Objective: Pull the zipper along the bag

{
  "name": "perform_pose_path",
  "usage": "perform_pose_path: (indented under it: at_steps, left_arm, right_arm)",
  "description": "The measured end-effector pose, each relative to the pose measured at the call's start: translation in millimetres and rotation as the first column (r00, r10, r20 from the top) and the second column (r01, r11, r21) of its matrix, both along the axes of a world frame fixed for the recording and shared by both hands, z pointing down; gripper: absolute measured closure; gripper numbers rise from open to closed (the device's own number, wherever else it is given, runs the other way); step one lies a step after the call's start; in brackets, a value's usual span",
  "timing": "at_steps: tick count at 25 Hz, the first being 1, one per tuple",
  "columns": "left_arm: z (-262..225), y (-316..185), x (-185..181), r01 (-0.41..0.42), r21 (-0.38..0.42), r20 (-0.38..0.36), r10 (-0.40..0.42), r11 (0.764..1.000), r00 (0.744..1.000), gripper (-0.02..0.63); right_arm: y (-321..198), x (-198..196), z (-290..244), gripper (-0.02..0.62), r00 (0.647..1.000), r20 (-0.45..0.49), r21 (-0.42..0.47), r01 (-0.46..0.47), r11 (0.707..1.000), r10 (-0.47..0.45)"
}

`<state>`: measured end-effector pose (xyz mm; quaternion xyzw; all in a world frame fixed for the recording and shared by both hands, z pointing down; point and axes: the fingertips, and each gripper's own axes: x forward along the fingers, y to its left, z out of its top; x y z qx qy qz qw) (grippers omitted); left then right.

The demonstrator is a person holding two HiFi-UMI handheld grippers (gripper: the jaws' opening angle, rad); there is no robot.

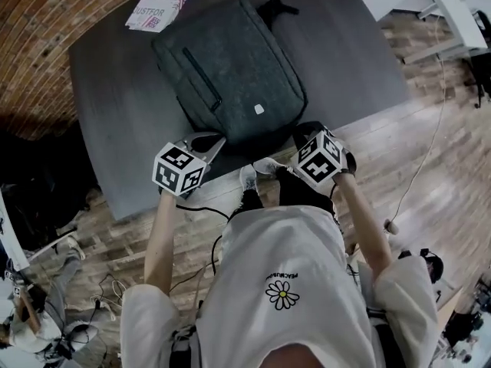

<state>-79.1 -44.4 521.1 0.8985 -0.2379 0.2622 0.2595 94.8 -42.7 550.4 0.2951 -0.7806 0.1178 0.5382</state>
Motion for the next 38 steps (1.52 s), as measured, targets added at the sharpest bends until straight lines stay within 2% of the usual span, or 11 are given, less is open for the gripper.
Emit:
perform_pose_path:
  at_steps: [2,6,9,14,20,24,28,31,34,36,38]
  left_arm:
    - [2.5,2.3,22.8,-0.015,-0.015,-0.036,0.015,1.000,0.999,0.603]
    - [6.9,7.0,50.4,-0.010,-0.023,-0.099,0.008,1.000,0.995,0.603]
    - [8.7,7.3,56.2,0.006,-0.017,-0.116,-0.008,1.000,0.993,0.603]
    - [12.6,3.9,61.5,-0.007,-0.013,-0.082,0.006,1.000,0.997,0.601]
    - [12.8,2.4,58.3,-0.023,-0.020,-0.084,0.021,1.000,0.996,0.603]
    - [-6.1,15.7,50.7,-0.074,0.045,-0.057,0.077,0.996,0.995,0.599]
    - [-15.0,5.5,4.4,0.003,0.144,0.053,-0.011,0.990,0.999,0.443]
    - [-11.0,-13.6,-35.3,0.063,0.175,0.127,-0.087,0.982,0.988,0.442]
    - [-28.0,-45.8,-43.4,0.060,0.271,0.163,-0.107,0.961,0.981,0.442]
    - [-44.5,-72.8,-29.4,-0.007,0.357,0.204,-0.071,0.934,0.976,0.442]
    - [-60.5,-99.3,-2.1,-0.108,0.436,0.258,-0.009,0.894,0.966,0.442]
  right_arm:
    - [-4.5,20.1,1.6,0.586,0.999,-0.036,-0.020,-0.005,1.000,0.004]
    - [6.1,44.1,16.7,0.586,0.992,-0.078,-0.146,0.091,0.985,-0.103]
    - [15.5,43.2,14.3,0.586,0.996,0.016,-0.220,0.093,0.971,-0.092]
    - [36.9,14.6,7.3,0.582,0.982,0.175,-0.306,0.116,0.945,-0.064]
    - [37.6,-0.6,9.8,0.584,0.987,0.141,-0.258,0.108,0.960,-0.073]
    - [35.3,7.4,15.8,0.588,0.993,0.054,-0.188,0.112,0.976,-0.103]
    - [30.4,8.9,20.1,0.588,0.994,0.035,-0.153,0.110,0.982,-0.105]
    - [22.4,14.4,21.9,0.588,0.995,0.010,-0.129,0.104,0.986,-0.104]
    - [3.2,33.0,25.4,0.588,0.996,-0.040,-0.086,0.077,0.993,-0.081]
    - [-18.1,50.1,27.6,0.588,0.996,-0.071,-0.052,0.047,0.998,-0.050]
    - [-44.0,67.6,28.9,0.588,0.994,-0.105,-0.011,0.018,1.000,-0.020]
